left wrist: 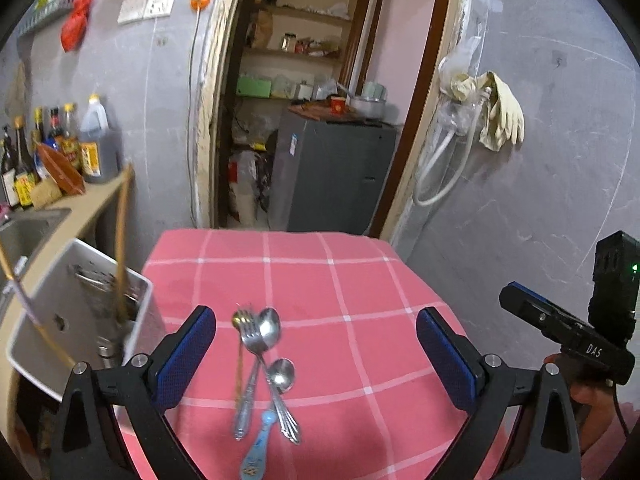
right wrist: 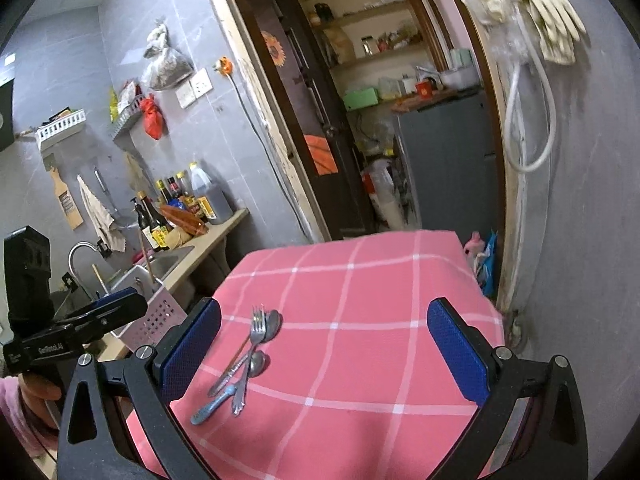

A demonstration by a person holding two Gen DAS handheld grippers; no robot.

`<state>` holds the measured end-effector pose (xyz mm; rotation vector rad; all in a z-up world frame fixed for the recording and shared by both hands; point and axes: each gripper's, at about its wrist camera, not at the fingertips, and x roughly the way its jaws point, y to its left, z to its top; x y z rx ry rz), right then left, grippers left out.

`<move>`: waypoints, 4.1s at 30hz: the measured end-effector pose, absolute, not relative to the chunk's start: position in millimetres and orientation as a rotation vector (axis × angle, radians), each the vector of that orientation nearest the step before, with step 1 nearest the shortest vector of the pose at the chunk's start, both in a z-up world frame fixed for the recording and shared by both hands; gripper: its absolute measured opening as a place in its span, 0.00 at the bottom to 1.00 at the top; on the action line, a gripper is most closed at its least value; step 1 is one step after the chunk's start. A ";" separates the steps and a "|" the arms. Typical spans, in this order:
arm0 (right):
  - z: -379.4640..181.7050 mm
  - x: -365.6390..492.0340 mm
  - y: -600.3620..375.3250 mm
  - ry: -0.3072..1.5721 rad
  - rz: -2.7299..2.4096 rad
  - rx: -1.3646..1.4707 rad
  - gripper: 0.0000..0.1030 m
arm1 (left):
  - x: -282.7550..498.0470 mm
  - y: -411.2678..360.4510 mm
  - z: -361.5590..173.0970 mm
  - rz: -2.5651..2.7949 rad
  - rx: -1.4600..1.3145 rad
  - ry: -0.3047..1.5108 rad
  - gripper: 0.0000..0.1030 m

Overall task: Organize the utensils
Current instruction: 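Move both tools back down to the remaining forks and spoons, then grasp the gold spoon with the left tool while the right tool grasps a silver fork, then lift the gold spoon and fork off the tablecloth with both tools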

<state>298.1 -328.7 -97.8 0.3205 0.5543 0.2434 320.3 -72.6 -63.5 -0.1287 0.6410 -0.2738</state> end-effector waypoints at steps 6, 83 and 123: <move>-130.5 311.6 -326.5 0.635 0.264 0.349 0.75 | 345.7 -77.6 -88.7 -0.251 -0.136 0.747 0.74; -264.6 405.5 -212.3 1.042 0.619 0.525 0.02 | 415.2 -58.8 -209.5 -0.006 -0.249 1.127 0.04; -253.0 361.6 -281.6 1.057 0.425 0.542 0.03 | 408.1 -71.1 -215.8 -0.169 -0.289 1.312 0.04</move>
